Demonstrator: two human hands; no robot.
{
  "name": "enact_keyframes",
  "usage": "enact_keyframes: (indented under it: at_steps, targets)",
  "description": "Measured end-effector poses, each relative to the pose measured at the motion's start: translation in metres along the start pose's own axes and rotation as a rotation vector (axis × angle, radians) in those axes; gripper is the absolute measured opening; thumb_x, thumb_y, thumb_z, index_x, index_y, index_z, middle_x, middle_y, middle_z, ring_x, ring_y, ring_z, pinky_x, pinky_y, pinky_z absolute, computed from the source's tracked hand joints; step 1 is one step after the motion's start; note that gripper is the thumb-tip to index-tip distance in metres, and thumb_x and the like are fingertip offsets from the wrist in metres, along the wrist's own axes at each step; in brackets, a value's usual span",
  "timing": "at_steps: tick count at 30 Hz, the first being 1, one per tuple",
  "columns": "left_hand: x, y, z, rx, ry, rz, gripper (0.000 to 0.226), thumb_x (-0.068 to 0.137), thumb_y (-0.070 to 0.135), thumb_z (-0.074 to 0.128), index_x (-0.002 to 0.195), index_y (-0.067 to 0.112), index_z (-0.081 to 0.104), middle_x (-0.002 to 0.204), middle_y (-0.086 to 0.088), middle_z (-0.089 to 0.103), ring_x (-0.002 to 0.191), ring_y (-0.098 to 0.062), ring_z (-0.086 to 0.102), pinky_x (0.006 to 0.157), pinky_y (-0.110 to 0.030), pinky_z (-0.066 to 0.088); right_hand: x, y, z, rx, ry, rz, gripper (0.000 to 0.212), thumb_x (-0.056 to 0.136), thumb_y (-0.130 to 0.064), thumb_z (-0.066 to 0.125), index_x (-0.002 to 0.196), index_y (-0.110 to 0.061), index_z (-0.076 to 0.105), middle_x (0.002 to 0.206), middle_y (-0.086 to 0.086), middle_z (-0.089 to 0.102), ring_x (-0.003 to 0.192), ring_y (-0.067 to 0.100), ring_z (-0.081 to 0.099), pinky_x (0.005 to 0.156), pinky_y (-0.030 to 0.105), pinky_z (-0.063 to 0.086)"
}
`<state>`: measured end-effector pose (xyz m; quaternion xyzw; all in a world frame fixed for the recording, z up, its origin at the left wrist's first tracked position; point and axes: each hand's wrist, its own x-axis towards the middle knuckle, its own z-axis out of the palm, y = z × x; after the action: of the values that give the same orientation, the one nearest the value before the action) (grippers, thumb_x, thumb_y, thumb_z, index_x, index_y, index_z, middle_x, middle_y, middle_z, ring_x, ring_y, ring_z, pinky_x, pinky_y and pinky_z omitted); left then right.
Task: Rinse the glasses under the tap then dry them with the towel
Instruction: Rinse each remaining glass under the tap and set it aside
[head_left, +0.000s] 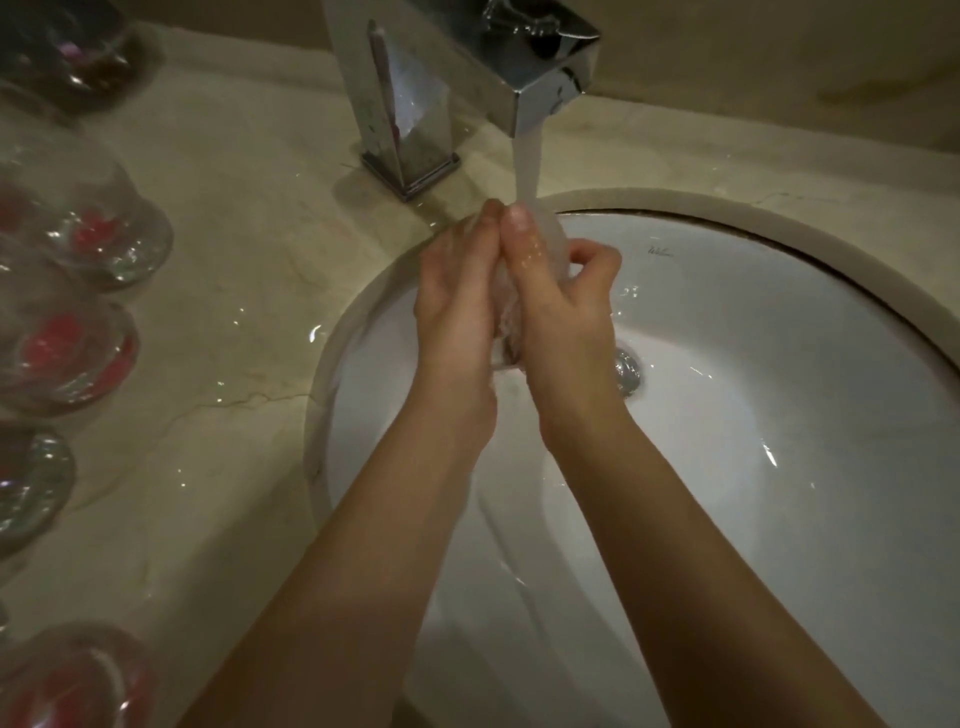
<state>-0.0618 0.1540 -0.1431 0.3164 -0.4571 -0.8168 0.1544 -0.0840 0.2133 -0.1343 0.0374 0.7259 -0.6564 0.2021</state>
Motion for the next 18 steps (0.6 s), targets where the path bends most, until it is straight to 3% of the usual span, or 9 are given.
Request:
enact_keyframes:
  at_steps: [2, 4, 7, 9, 12, 15, 18]
  targets:
    - [0.001, -0.002, -0.001, -0.019, -0.007, -0.019, 0.089, 0.063, 0.065, 0.067, 0.135, 0.014, 0.054, 0.128, -0.014, 0.063, 0.114, -0.031, 0.064, 0.089, -0.044, 0.054, 0.002, -0.008, 0.001, 0.089, -0.06, 0.114, 0.061, 0.065, -0.078, 0.057, 0.105, -0.032, 0.049, 0.108, 0.003, 0.066, 0.097, 0.02, 0.067, 0.085, 0.044, 0.055]
    - [0.003, -0.002, -0.003, -0.037, -0.01, -0.026, 0.085, 0.063, 0.065, 0.064, 0.134, 0.018, 0.056, 0.129, -0.009, 0.064, 0.115, -0.027, 0.064, 0.098, -0.046, 0.051, 0.005, -0.008, 0.001, 0.246, -0.134, 0.261, 0.08, 0.066, -0.078, 0.053, 0.122, -0.021, 0.054, 0.112, 0.004, 0.069, 0.097, 0.021, 0.07, 0.082, 0.043, 0.056]
    - [0.004, 0.001, -0.002, -0.006, -0.026, 0.026, 0.089, 0.064, 0.066, 0.065, 0.135, 0.013, 0.054, 0.131, -0.016, 0.061, 0.117, -0.032, 0.062, 0.101, -0.053, 0.048, 0.006, -0.008, 0.005, 0.168, -0.063, 0.152, 0.083, 0.065, -0.08, 0.055, 0.122, -0.019, 0.054, 0.113, 0.004, 0.068, 0.1, 0.019, 0.068, 0.089, 0.041, 0.054]
    - [0.003, 0.005, 0.002, 0.015, -0.025, 0.066, 0.086, 0.065, 0.063, 0.065, 0.134, 0.013, 0.053, 0.129, -0.018, 0.061, 0.115, -0.033, 0.063, 0.097, -0.051, 0.051, 0.005, -0.01, 0.003, 0.127, 0.005, 0.113, 0.082, 0.061, -0.077, 0.063, 0.118, -0.019, 0.051, 0.111, 0.002, 0.066, 0.099, 0.016, 0.068, 0.088, 0.04, 0.055]
    - [0.004, 0.006, 0.002, 0.005, -0.038, 0.059, 0.071, 0.072, 0.049, 0.067, 0.133, 0.014, 0.055, 0.126, -0.015, 0.064, 0.111, -0.032, 0.066, 0.083, -0.04, 0.056, 0.004, -0.014, 0.0, 0.312, -0.108, 0.244, 0.089, 0.06, -0.076, 0.062, 0.122, -0.012, 0.056, 0.118, 0.012, 0.067, 0.104, 0.028, 0.068, 0.093, 0.049, 0.053]
    - [0.0, 0.007, 0.0, -0.091, -0.08, 0.002, 0.062, 0.077, 0.041, 0.068, 0.13, 0.01, 0.059, 0.12, -0.01, 0.069, 0.107, -0.026, 0.068, 0.082, -0.037, 0.056, 0.001, -0.016, -0.005, 0.397, -0.166, 0.228, 0.056, 0.09, -0.062, 0.045, 0.104, -0.015, 0.07, 0.106, 0.01, 0.073, 0.102, 0.028, 0.069, 0.1, 0.053, 0.048]
    - [0.0, 0.001, 0.002, -0.003, -0.049, 0.094, 0.051, 0.081, 0.035, 0.066, 0.126, 0.012, 0.058, 0.105, 0.002, 0.071, 0.092, -0.012, 0.071, 0.071, -0.026, 0.055, 0.003, -0.012, -0.007, 0.236, -0.119, 0.15, 0.052, 0.089, -0.063, 0.045, 0.097, -0.02, 0.073, 0.098, 0.004, 0.075, 0.094, 0.021, 0.071, 0.093, 0.048, 0.053]
